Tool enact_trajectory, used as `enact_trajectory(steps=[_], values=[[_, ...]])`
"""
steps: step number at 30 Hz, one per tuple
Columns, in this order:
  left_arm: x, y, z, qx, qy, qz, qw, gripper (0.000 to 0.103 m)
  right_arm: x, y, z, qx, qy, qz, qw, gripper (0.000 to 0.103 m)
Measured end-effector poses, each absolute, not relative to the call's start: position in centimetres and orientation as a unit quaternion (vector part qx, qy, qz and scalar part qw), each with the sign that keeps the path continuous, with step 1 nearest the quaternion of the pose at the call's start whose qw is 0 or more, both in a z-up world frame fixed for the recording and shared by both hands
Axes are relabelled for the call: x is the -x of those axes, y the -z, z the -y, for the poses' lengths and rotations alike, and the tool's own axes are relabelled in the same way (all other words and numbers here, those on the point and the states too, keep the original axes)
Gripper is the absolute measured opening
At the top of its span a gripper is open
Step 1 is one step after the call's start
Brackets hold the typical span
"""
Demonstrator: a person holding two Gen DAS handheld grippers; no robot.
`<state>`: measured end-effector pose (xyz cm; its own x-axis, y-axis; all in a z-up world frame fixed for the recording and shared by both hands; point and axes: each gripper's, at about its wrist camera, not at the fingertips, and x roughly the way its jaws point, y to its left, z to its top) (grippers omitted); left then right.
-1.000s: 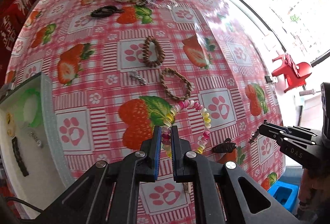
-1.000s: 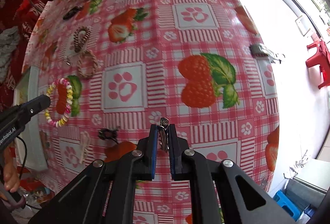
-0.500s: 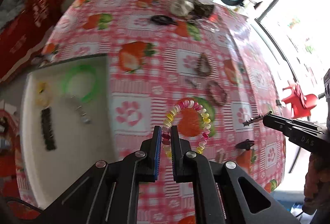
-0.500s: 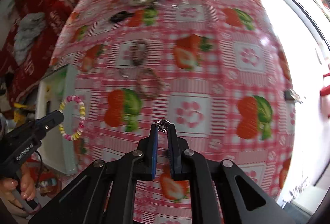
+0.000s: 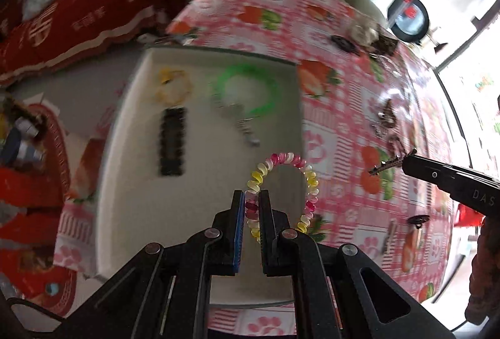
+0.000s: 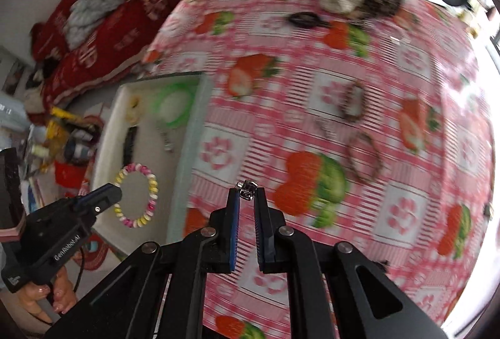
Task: Organize jewelry
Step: 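Carry the clip and bead bracelet into the white tray and open both tools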
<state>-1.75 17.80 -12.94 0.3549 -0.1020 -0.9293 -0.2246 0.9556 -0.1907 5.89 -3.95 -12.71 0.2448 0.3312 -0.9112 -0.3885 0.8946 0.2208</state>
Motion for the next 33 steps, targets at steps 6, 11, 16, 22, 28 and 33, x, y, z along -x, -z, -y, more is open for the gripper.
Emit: enact_trajectory(steps=[6,11,16,22,28,33], values=[[3.4,14.2,-21.3,0.161,-0.078,-0.57,0.802,0.015,-5.9,14.0,-1.9,0.04,-0.274,-0.58,0.766,0.01],[4.2,15.7,-23.2,0.166,-0.106,-0.576,0.794,0.015,-5.9,15.0,-5.7,0.05,-0.297,-0.585,0.753,0.01],[4.3,17.2,-24.3,0.161,-0.126,-0.582,0.787,0.015,-6.2,16.2,-9.0,0.062,-0.312,-0.588,0.744,0.01],[3.8,18.5,-24.8,0.14,-0.134,-0.589,0.785,0.015,-7.3,17.5,-11.9,0.068,-0.317,-0.586,0.743,0.01],[3.3,19.5,-25.3,0.133,-0.14,-0.591,0.783,0.015,-8.7,18.6,-14.0,0.072,-0.315,-0.583,0.746,0.01],[3.1,19.8,-25.4,0.121,-0.144,-0.59,0.785,0.015,-9.6,19.6,-14.6,0.072,-0.31,-0.586,0.746,0.01]])
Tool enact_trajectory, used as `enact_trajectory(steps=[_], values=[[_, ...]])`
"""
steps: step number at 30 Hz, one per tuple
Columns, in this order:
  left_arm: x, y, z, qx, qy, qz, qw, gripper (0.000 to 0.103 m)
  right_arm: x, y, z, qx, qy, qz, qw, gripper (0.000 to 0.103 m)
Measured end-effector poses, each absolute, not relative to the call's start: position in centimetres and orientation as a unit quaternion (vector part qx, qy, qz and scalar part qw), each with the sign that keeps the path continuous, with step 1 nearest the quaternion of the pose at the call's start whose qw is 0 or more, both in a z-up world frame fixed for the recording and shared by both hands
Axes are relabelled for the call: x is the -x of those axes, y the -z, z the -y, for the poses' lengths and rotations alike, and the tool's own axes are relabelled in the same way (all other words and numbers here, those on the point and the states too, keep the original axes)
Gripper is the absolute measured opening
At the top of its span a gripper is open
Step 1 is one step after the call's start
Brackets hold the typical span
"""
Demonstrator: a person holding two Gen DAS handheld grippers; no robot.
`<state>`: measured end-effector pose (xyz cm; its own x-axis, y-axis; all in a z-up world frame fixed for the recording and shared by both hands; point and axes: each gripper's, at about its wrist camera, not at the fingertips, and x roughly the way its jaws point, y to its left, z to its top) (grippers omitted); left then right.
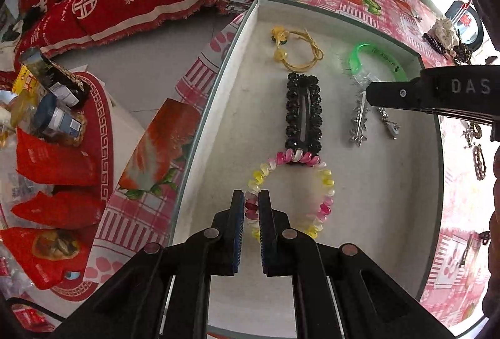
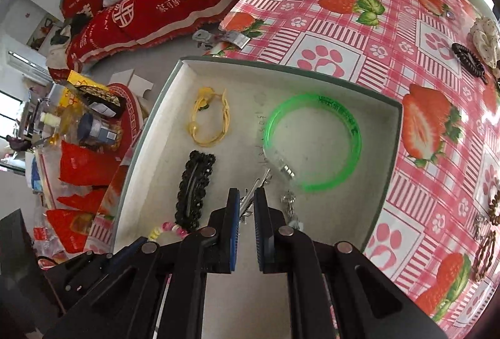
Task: Organize jewelry
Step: 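Carry the clip and bead bracelet into the white tray and open both tools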
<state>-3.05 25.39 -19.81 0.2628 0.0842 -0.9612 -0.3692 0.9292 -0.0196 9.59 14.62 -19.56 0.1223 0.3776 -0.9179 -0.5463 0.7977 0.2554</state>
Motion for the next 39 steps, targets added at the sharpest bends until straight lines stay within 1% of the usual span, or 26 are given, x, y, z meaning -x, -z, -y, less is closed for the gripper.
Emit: enact_trajectory(steps=[11,21,22,26,39], values=[[2.8,19.8,-24.9,0.096,-0.154,-0.595,0.783,0.015,-9.7,20.6,-15.0,0.073,-0.308,-0.595,0.739,0.01],[2.6,18.9,-24.1,0.072,-0.146,-0.593,0.789,0.015,-8.9,18.7,-13.5,0.054,-0.321,-0.594,0.736,0.011],[2.5,18.9,-24.0,0.07,-0.143,-0.594,0.789,0.015,-8.8,18.5,-13.1,0.052,-0.32,-0.594,0.736,0.012],[2.4,19.3,-23.6,0.058,-0.139,-0.602,0.785,0.015,-8.3,17.9,-11.8,0.041,-0.314,-0.597,0.737,0.024],[1.8,19.1,-23.2,0.048,-0.137,-0.606,0.782,0.016,-6.6,16.9,-8.5,0.028,-0.307,-0.597,0.741,0.025]])
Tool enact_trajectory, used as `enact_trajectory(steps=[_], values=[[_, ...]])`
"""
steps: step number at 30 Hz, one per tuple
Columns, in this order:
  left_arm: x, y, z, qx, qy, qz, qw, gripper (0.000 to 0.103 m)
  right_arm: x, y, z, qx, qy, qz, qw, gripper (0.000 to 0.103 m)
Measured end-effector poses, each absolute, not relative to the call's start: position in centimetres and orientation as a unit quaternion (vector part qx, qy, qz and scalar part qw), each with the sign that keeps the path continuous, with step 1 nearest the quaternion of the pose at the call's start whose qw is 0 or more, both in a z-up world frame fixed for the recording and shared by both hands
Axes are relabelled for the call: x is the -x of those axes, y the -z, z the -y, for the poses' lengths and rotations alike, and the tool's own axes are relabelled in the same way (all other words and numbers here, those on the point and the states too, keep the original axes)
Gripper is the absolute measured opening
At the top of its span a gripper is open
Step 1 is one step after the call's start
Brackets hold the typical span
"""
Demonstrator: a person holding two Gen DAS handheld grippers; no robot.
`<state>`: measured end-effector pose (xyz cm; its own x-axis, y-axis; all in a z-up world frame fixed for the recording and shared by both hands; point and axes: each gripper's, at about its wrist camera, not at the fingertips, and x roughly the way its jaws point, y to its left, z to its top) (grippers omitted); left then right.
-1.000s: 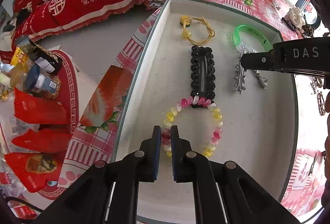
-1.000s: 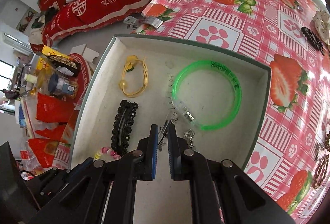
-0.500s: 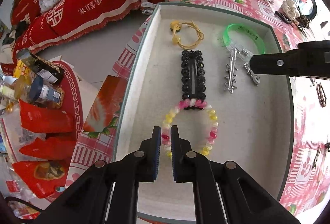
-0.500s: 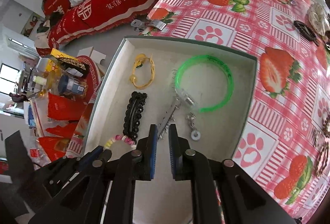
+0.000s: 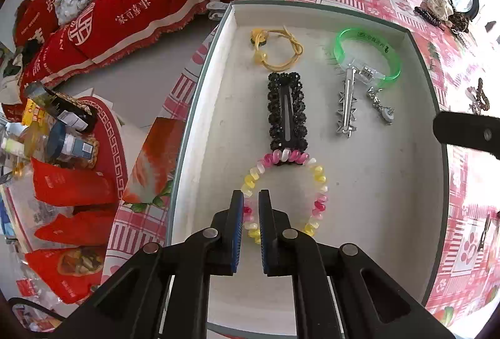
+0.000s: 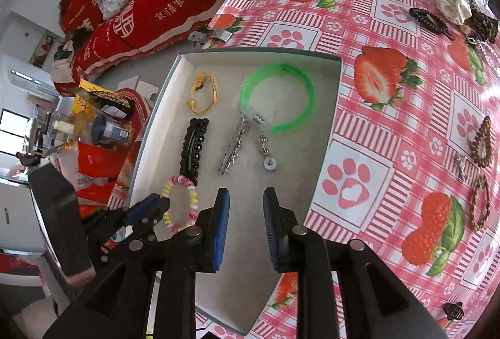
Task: Organize jewelry
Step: 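Carry the clip and bead bracelet into the white tray and open both tools, then move both tools back over the jewelry on the tablecloth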
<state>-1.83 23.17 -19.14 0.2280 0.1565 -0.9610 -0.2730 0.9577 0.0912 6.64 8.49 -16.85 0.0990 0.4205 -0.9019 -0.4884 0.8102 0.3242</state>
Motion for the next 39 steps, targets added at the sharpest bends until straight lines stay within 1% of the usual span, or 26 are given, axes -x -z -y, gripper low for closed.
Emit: enact_trajectory(steps=[3,6,8,9,10,11,12,13,16,18,19,21,22,23,34,39], values=[[1.7,18.9,-22.9,0.053,-0.131,-0.607,0.782,0.016,-6.2,16.6,-7.8,0.025,-0.306,-0.596,0.742,0.025],[1.5,18.6,-22.7,0.054,-0.127,-0.607,0.783,0.016,-5.8,16.6,-7.2,0.018,-0.302,-0.599,0.741,0.032],[1.4,18.5,-22.5,0.053,-0.126,-0.607,0.783,0.016,-5.6,16.7,-6.7,0.013,-0.298,-0.6,0.742,0.033],[1.3,18.3,-22.3,0.053,-0.125,-0.606,0.783,0.03,-5.4,16.8,-6.5,0.012,-0.296,-0.601,0.742,0.033],[1.3,18.1,-22.3,0.055,-0.127,-0.606,0.783,0.086,-5.4,16.8,-6.3,0.01,-0.295,-0.603,0.741,0.033],[1.4,17.9,-22.5,0.055,-0.135,-0.601,0.786,0.103,-5.2,16.9,-6.0,0.008,-0.292,-0.604,0.741,0.037],[1.6,17.3,-22.4,0.053,-0.143,-0.589,0.793,0.103,-5.1,16.9,-5.8,0.005,-0.291,-0.606,0.74,0.041],[1.5,17.0,-22.3,0.049,-0.139,-0.589,0.795,0.103,-5.1,16.9,-5.6,0.004,-0.289,-0.607,0.74,0.047],[1.2,16.5,-22.1,0.043,-0.135,-0.591,0.794,0.103,-4.8,17.0,-4.7,-0.003,-0.285,-0.608,0.741,0.049],[0.9,16.2,-21.6,0.029,-0.135,-0.592,0.794,0.103,-4.6,17.2,-4.0,-0.01,-0.278,-0.612,0.74,0.055],[0.7,16.0,-21.4,0.023,-0.134,-0.591,0.795,0.103,-4.5,17.3,-3.6,-0.013,-0.274,-0.613,0.741,0.062],[0.3,15.6,-20.8,0.011,-0.129,-0.591,0.796,0.103,-4.6,17.4,-2.8,-0.019,-0.265,-0.615,0.743,0.07],[0.2,15.4,-20.4,0.006,-0.124,-0.592,0.796,0.103,-4.5,17.5,-2.2,-0.023,-0.259,-0.615,0.744,0.079],[0.0,15.3,-19.8,0.001,-0.117,-0.593,0.797,0.103,-4.5,17.5,-1.5,-0.027,-0.253,-0.615,0.746,0.082],[-2.0,13.9,-12.0,-0.046,-0.035,-0.586,0.808,0.103,-3.8,16.7,7.6,-0.031,-0.151,-0.61,0.777,0.082],[-3.0,13.7,-8.9,-0.039,0.001,-0.592,0.805,0.103,-3.1,16.4,12.8,-0.043,-0.093,-0.605,0.79,0.082]])
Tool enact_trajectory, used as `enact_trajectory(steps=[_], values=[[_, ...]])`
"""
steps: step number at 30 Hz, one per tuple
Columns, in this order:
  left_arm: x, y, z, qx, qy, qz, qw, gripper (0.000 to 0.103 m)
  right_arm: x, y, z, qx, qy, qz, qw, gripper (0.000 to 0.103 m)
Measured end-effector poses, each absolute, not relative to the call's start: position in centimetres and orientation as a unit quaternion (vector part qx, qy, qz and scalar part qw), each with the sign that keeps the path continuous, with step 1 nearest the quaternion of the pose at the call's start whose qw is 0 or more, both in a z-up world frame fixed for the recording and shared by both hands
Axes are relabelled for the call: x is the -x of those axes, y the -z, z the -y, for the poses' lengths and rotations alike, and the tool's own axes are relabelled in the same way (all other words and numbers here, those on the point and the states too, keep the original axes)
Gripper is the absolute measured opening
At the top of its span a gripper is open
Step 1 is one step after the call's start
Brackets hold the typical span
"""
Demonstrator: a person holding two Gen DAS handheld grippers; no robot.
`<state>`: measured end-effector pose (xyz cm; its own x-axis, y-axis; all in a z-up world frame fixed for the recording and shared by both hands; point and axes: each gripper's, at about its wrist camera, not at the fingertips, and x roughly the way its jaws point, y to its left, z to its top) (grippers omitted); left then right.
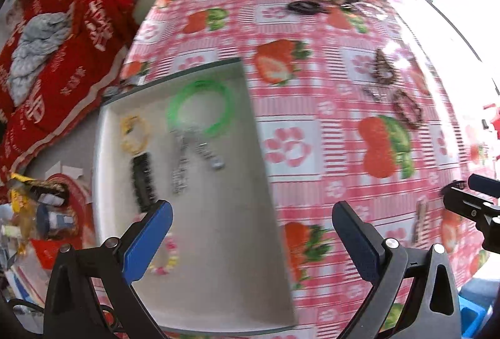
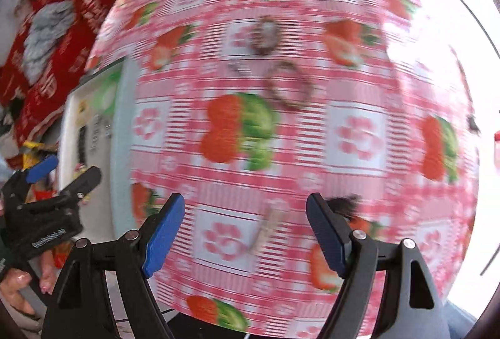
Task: Organize jewelry
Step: 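Move both tools back over the jewelry on the tablecloth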
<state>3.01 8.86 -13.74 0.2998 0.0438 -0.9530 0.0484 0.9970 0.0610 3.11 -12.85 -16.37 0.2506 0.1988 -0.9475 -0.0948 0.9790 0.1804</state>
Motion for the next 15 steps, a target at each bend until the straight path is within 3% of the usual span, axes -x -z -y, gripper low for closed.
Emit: enact_trajectory(steps=[15], values=[[-2.6,14.4,-0.2,-0.07,0.09,-0.605,0.788,0.103,-2.1,19.3,21.0,-0.096,-0.024,-0.623,0.776,0.082]])
